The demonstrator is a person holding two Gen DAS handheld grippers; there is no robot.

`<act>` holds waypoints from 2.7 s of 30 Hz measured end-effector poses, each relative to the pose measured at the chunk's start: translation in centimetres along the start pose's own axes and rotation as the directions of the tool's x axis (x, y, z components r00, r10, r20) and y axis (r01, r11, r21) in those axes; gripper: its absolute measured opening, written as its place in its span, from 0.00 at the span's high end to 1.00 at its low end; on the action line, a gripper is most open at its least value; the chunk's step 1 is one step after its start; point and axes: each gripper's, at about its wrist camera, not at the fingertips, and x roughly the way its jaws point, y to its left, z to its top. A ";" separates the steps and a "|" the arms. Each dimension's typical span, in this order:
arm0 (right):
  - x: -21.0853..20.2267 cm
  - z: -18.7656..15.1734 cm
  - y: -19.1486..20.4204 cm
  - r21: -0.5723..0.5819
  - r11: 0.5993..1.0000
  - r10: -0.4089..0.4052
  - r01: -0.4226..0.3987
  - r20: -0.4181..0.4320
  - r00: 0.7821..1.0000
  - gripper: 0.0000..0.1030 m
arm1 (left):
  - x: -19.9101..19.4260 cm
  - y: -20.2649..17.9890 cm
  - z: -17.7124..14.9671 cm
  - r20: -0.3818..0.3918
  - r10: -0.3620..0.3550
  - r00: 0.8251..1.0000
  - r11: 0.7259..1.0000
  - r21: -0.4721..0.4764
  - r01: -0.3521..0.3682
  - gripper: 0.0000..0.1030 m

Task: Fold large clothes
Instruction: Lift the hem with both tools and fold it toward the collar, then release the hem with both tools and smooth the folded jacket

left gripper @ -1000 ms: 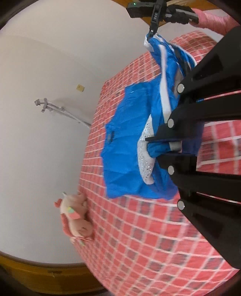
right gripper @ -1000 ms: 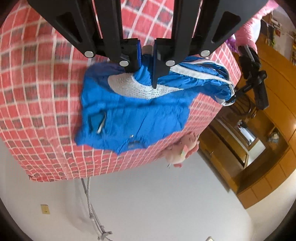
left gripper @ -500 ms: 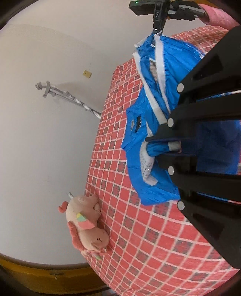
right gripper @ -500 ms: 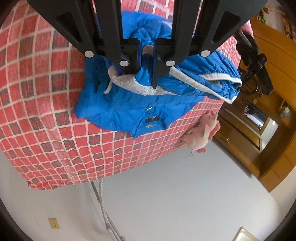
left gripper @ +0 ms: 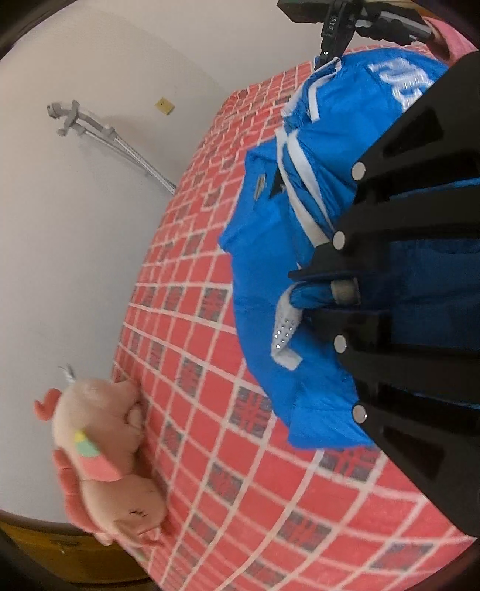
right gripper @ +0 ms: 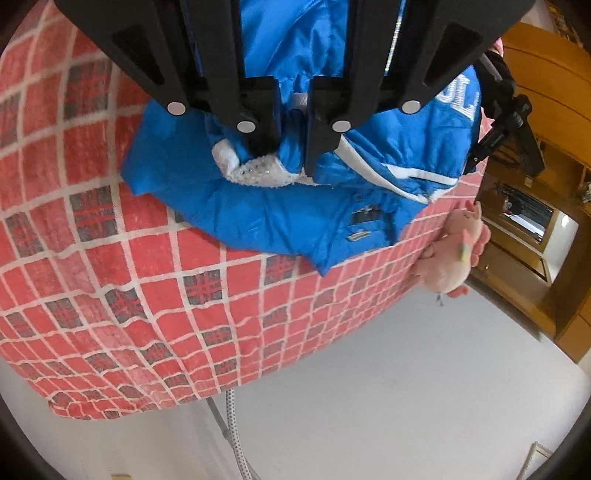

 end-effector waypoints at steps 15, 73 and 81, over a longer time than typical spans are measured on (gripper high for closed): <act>-5.3 -1.7 2.0 -0.130 0.986 -0.089 0.100 0.089 0.992 0.27 | -5.5 0.0 -0.1 0.056 0.046 0.997 0.997 0.062 -0.050 0.38; 0.6 -5.6 12.0 -0.261 0.882 -0.300 0.392 0.330 0.895 0.66 | -1.8 -9.5 -2.6 0.101 0.203 0.974 0.967 0.139 -0.216 0.71; 5.6 -6.5 9.9 -0.261 0.874 -0.350 0.411 0.251 0.903 0.66 | 2.7 -11.4 -6.5 0.092 0.256 0.962 0.919 0.286 -0.272 0.69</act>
